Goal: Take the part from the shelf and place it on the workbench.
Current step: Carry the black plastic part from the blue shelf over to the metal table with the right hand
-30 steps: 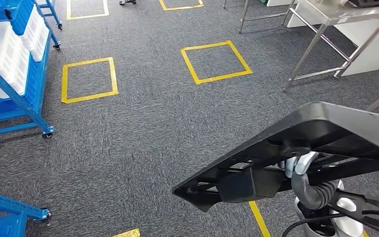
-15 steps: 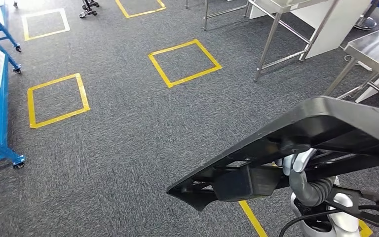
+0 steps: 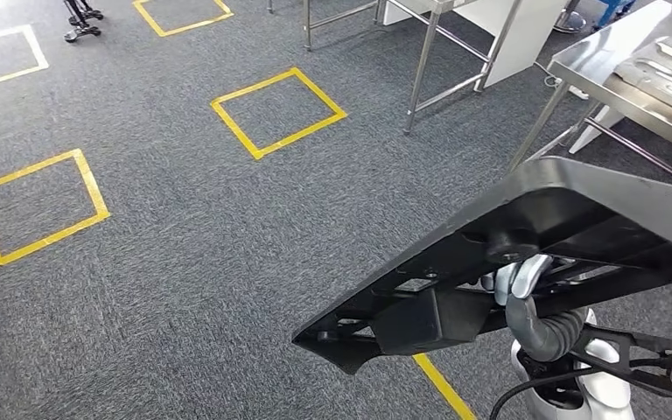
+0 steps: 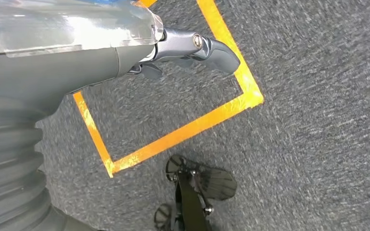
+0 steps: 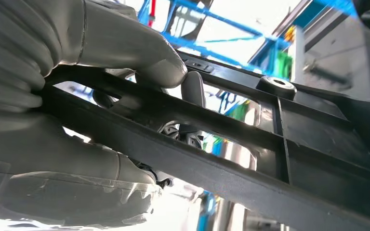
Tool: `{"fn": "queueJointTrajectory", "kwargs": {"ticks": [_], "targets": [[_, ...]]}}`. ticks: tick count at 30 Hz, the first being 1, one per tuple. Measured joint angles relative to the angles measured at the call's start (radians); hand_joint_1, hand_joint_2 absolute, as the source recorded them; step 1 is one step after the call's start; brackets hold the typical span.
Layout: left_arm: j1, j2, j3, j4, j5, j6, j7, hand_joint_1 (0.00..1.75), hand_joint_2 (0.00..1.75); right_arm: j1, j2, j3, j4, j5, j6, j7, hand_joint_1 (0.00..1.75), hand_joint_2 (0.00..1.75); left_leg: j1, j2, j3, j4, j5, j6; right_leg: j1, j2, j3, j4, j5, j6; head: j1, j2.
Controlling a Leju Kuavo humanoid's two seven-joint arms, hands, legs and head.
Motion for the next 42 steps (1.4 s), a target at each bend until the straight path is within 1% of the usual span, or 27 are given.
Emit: {"fn": "queueJointTrajectory", "kwargs": {"ticks": [1, 2, 5, 7, 9, 10, 12, 13, 15, 16, 17, 18, 20, 22, 24, 25, 27, 29, 30, 31, 32, 33, 34, 36, 38, 40, 42], "targets": [[0.001, 0.0, 0.0, 0.0, 0.0, 0.0, -0.002, 0.0, 1.75, 0.003, -0.001, 0.0, 0.004, 0.001, 0.0, -0.004, 1.55, 1.75, 0.0, 0.012, 0.002, 0.0, -0.003, -0.001, -0.003, -0.003, -0.013, 0.015, 0.007, 0.002, 0.0, 0.0], [0.001, 0.0, 0.0, 0.0, 0.0, 0.0, -0.004, 0.0, 1.75, 0.005, -0.001, 0.0, 0.007, 0.002, 0.0, -0.008, 1.55, 1.75, 0.0, 0.024, 0.006, 0.0, -0.007, -0.002, -0.004, -0.007, -0.005, -0.009, 0.033, 0.003, 0.0, 0.0], [0.0, -0.002, 0.001, 0.0, 0.001, -0.002, -0.009, 0.0, 1.75, 0.006, -0.003, 0.0, 0.011, 0.005, 0.0, -0.013, 1.55, 1.75, -0.001, 0.055, 0.025, -0.001, -0.02, -0.012, 0.004, -0.056, 0.091, -0.207, 0.127, -0.009, 0.0, 0.0], [-0.001, -0.003, 0.001, 0.0, 0.001, -0.002, -0.009, 0.0, 1.75, 0.004, -0.004, 0.0, 0.013, 0.005, 0.0, -0.015, 1.55, 1.75, -0.003, 0.071, 0.034, -0.004, -0.027, -0.023, 0.015, -0.074, 0.118, -0.262, 0.136, -0.021, 0.0, 0.0], [-0.005, -0.004, 0.001, 0.0, 0.001, -0.002, -0.009, 0.0, 1.75, 0.004, -0.006, 0.0, 0.014, 0.006, 0.0, -0.018, 1.55, 1.75, -0.004, 0.087, 0.043, -0.009, -0.033, -0.035, 0.016, -0.051, 0.12, -0.266, 0.136, -0.033, 0.0, 0.0], [-0.007, -0.004, 0.001, 0.0, 0.001, -0.003, -0.009, 0.0, 1.75, 0.004, -0.006, 0.0, 0.014, 0.006, 0.0, -0.02, 1.55, 1.75, -0.003, 0.08, 0.047, -0.005, -0.038, -0.04, 0.013, -0.04, 0.126, -0.273, 0.137, -0.038, -0.001, 0.0], [-0.009, -0.004, 0.002, 0.0, 0.002, -0.003, -0.009, 0.0, 1.75, 0.0, -0.007, 0.001, 0.015, 0.006, -0.001, -0.024, 1.55, 1.75, -0.001, 0.036, 0.025, 0.055, -0.074, -0.046, 0.006, -0.021, 0.139, -0.285, 0.141, -0.049, -0.003, 0.0], [-0.008, -0.004, 0.002, 0.0, 0.002, -0.003, -0.009, 0.0, 1.75, -0.002, -0.007, 0.002, 0.016, 0.006, -0.002, -0.025, 1.55, 1.75, 0.0, 0.01, -0.006, 0.117, -0.103, -0.046, 0.006, -0.011, 0.142, -0.287, 0.14, -0.053, -0.004, 0.0], [-0.004, -0.005, 0.002, 0.0, 0.002, -0.003, -0.009, 0.0, 1.75, -0.002, -0.007, 0.004, 0.018, 0.007, -0.004, -0.024, 1.55, 1.75, 0.0, -0.009, -0.082, 0.248, -0.149, -0.048, 0.008, 0.012, 0.144, -0.285, 0.136, -0.059, -0.005, 0.0], [-0.002, -0.005, 0.002, 0.0, 0.002, -0.003, -0.009, 0.0, 1.75, -0.001, -0.006, 0.006, 0.019, 0.008, -0.005, -0.023, 1.55, 1.75, 0.0, -0.011, -0.106, 0.279, -0.147, -0.048, 0.009, 0.026, 0.145, -0.284, 0.135, -0.06, -0.006, 0.0], [0.0, -0.005, 0.002, 0.0, 0.002, -0.003, -0.009, 0.0, 1.75, -0.001, -0.006, 0.007, 0.019, 0.008, -0.006, -0.022, 1.55, 1.75, 0.0, -0.013, -0.111, 0.269, -0.123, -0.047, 0.01, 0.041, 0.147, -0.281, 0.132, -0.06, -0.006, 0.0], [0.001, -0.005, 0.002, 0.0, 0.002, -0.003, -0.009, 0.0, 1.75, -0.001, -0.006, 0.009, 0.02, 0.009, -0.007, -0.022, 1.55, 1.75, 0.0, -0.018, -0.096, 0.218, -0.082, -0.045, 0.011, 0.055, 0.15, -0.278, 0.129, -0.058, -0.006, 0.0], [0.001, -0.003, 0.002, 0.0, 0.002, -0.002, -0.01, 0.0, 1.75, -0.001, -0.006, 0.012, 0.02, 0.009, -0.008, -0.022, 1.55, 1.75, 0.001, -0.054, -0.043, 0.078, -0.009, -0.038, 0.011, 0.079, 0.152, -0.268, 0.12, -0.052, -0.005, 0.0], [-0.001, -0.002, 0.003, 0.0, 0.002, -0.002, -0.011, 0.0, 1.75, -0.001, -0.006, 0.013, 0.02, 0.009, -0.01, -0.021, 1.55, 1.75, 0.0, -0.081, -0.015, 0.009, 0.01, -0.032, 0.008, 0.097, 0.146, -0.261, 0.115, -0.041, -0.005, 0.0], [-0.003, -0.002, 0.003, 0.0, 0.002, -0.002, -0.012, 0.0, 1.75, -0.001, -0.005, 0.014, 0.02, 0.009, -0.012, -0.021, 1.55, 1.75, -0.003, -0.07, -0.01, 0.003, 0.008, -0.023, 0.003, 0.115, 0.141, -0.263, 0.116, -0.028, -0.005, 0.0], [-0.004, -0.003, 0.003, 0.0, 0.002, -0.002, -0.013, 0.0, 1.75, -0.001, -0.005, 0.014, 0.02, 0.009, -0.014, -0.021, 1.55, 1.75, -0.003, -0.06, -0.006, -0.003, 0.01, -0.018, 0.002, 0.113, 0.141, -0.261, 0.114, -0.022, -0.005, 0.0], [-0.005, -0.004, 0.003, 0.0, 0.002, -0.003, -0.016, 0.0, 1.75, -0.006, -0.005, 0.014, 0.02, 0.009, -0.016, -0.022, 1.55, 1.75, 0.002, -0.037, 0.004, -0.017, 0.014, -0.006, 0.005, 0.072, 0.122, -0.219, 0.089, -0.013, -0.001, 0.0], [-0.004, -0.004, 0.003, 0.0, 0.001, -0.003, -0.02, 0.0, 1.75, -0.011, -0.005, 0.015, 0.021, 0.008, -0.018, -0.022, 1.55, 1.75, 0.002, -0.015, 0.009, -0.021, 0.011, -0.001, 0.003, 0.018, 0.062, -0.103, 0.033, -0.006, 0.004, 0.0], [-0.003, -0.004, 0.003, 0.0, 0.001, -0.003, -0.021, 0.0, 1.75, -0.011, -0.005, 0.016, 0.022, 0.008, -0.018, -0.022, 1.55, 1.75, 0.001, -0.003, 0.01, -0.021, 0.009, -0.001, 0.0, 0.005, 0.026, -0.04, 0.01, -0.002, 0.004, 0.0], [-0.003, -0.004, 0.003, 0.0, 0.001, -0.003, -0.022, 0.0, 1.75, -0.011, -0.005, 0.016, 0.024, 0.008, -0.018, -0.021, 1.55, 1.75, 0.001, 0.008, 0.012, -0.021, 0.007, -0.002, -0.003, -0.001, 0.001, -0.001, 0.003, 0.001, 0.004, 0.0], [-0.002, -0.004, 0.003, 0.0, 0.0, -0.004, -0.022, 0.0, 1.75, -0.012, -0.005, 0.017, 0.025, 0.008, -0.018, -0.021, 1.55, 1.75, 0.001, 0.02, 0.014, -0.021, 0.004, -0.003, -0.006, -0.004, -0.004, 0.001, 0.017, 0.002, 0.004, 0.0], [-0.003, -0.004, 0.003, 0.0, 0.0, -0.004, -0.023, 0.0, 1.75, -0.014, -0.005, 0.017, 0.026, 0.008, -0.018, -0.02, 1.55, 1.75, 0.001, 0.032, 0.019, -0.02, 0.0, -0.005, -0.007, -0.01, 0.012, -0.037, 0.048, 0.003, 0.004, 0.0], [-0.003, -0.005, 0.003, 0.0, 0.0, -0.006, -0.024, 0.0, 1.75, -0.017, -0.005, 0.017, 0.027, 0.008, -0.018, -0.02, 1.55, 1.75, 0.001, 0.042, 0.024, -0.02, -0.004, -0.008, -0.006, -0.023, 0.047, -0.107, 0.088, 0.0, 0.004, 0.0], [-0.005, -0.007, 0.003, 0.0, -0.001, -0.008, -0.025, 0.0, 1.75, -0.026, -0.005, 0.018, 0.027, 0.008, -0.018, -0.016, 1.55, 1.75, -0.002, 0.06, 0.035, -0.021, -0.012, -0.016, 0.002, -0.06, 0.112, -0.235, 0.136, -0.009, 0.004, 0.0], [-0.007, -0.007, 0.003, 0.0, 0.0, -0.008, -0.025, 0.0, 1.75, -0.033, -0.005, 0.019, 0.029, 0.008, -0.018, -0.011, 1.55, 1.75, -0.005, 0.076, 0.041, -0.021, -0.019, -0.028, 0.012, -0.071, 0.128, -0.274, 0.137, -0.02, 0.004, 0.0], [-0.01, -0.007, 0.003, 0.0, 0.001, -0.009, -0.025, 0.0, 1.75, -0.036, -0.006, 0.019, 0.031, 0.008, -0.019, -0.009, 1.55, 1.75, -0.005, 0.092, 0.048, -0.023, -0.026, -0.04, 0.012, -0.048, 0.129, -0.275, 0.137, -0.03, 0.003, 0.0], [-0.011, -0.007, 0.003, 0.0, 0.0, -0.01, -0.026, 0.0, 1.75, -0.04, -0.008, 0.019, 0.034, 0.007, -0.019, -0.009, 1.55, 1.75, -0.002, 0.066, 0.043, 0.005, -0.048, -0.05, 0.006, -0.027, 0.136, -0.282, 0.138, -0.041, 0.001, 0.0]]}}
